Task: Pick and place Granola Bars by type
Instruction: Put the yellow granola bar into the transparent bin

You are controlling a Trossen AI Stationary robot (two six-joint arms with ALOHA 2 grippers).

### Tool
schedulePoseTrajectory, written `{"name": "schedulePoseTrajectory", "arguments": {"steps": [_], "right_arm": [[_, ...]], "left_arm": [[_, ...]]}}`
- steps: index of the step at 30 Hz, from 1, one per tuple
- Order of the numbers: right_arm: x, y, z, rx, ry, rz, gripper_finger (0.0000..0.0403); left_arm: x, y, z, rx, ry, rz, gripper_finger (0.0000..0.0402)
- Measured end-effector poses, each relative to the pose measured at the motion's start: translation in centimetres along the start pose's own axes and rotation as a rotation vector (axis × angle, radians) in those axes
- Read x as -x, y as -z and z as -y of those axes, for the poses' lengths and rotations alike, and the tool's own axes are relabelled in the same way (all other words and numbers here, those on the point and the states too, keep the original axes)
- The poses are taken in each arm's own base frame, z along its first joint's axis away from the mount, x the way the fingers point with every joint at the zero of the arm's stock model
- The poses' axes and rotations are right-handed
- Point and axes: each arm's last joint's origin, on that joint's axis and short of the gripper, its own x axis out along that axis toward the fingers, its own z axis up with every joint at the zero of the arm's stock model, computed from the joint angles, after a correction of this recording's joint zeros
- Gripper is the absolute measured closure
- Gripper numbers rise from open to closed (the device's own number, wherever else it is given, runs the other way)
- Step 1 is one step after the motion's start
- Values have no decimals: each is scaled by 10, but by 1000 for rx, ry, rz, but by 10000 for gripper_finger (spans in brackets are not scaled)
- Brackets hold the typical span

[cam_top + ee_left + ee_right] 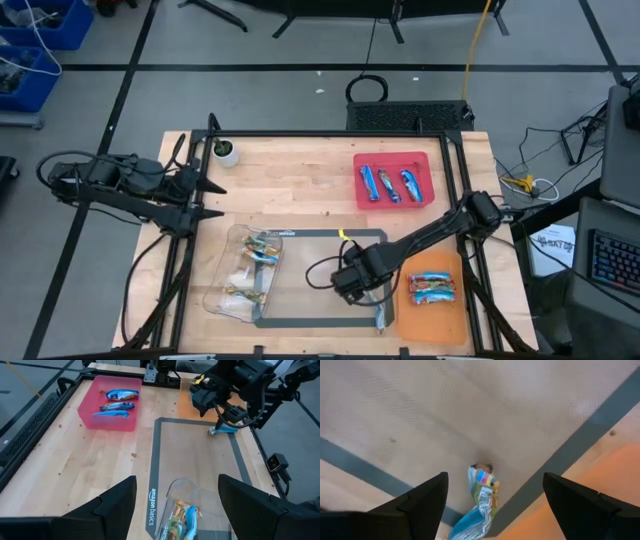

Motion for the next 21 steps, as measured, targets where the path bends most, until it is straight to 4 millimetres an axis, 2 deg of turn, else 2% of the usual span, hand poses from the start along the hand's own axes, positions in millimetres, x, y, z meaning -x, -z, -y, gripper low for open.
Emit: {"name": "schedulePoseTrajectory", "arguments": {"steps": [4, 13, 21], "right_arm": [[-10, 7, -1, 5, -10, -30, 90], [-17, 11, -3, 3, -14, -30, 90], [-45, 17, -16, 22, -14, -107, 90]], "left_arm": [[0, 0, 0, -3, 0, 0, 123], [0, 0, 0, -2, 1, 1, 123], [0, 0, 0, 0, 10, -1, 124]]}}
